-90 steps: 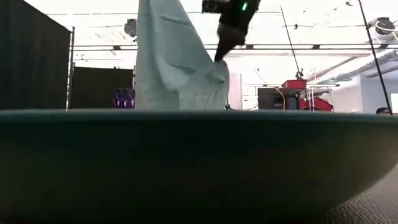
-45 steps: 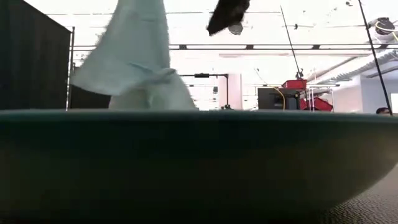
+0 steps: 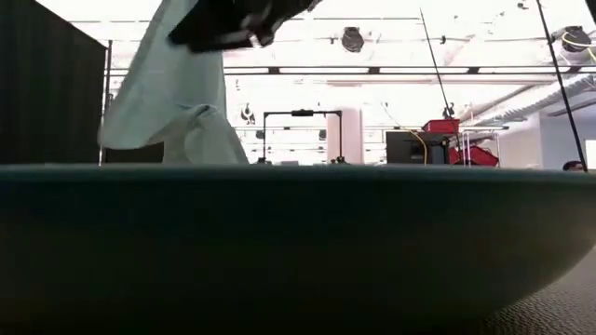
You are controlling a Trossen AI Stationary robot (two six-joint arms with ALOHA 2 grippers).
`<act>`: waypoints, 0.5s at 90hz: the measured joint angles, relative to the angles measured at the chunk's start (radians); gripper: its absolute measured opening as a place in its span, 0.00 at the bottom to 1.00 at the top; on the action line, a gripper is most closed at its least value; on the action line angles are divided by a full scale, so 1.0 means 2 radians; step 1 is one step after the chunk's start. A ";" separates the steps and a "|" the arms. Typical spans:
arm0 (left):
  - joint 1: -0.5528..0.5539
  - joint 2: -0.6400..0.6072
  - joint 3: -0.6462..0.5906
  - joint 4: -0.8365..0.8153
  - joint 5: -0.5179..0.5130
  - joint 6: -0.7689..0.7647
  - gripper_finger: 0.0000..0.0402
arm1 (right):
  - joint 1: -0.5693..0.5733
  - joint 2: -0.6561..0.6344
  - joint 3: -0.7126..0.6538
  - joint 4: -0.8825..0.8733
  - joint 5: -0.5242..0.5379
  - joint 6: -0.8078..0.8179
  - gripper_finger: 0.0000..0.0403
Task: Set table place
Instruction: Fold the blue table napkin
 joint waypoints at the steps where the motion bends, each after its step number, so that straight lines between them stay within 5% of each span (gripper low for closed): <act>1: 0.000 0.000 0.000 0.000 0.000 0.002 0.00 | 0.000 0.002 0.000 0.003 0.004 -0.004 0.72; 21: 0.000 0.002 0.000 -0.026 0.000 -0.001 0.00 | -0.008 0.007 0.000 -0.014 0.089 -0.037 0.72; 45: 0.000 0.002 0.000 -0.026 0.000 -0.008 0.00 | -0.043 0.010 0.000 -0.102 0.091 -0.003 0.71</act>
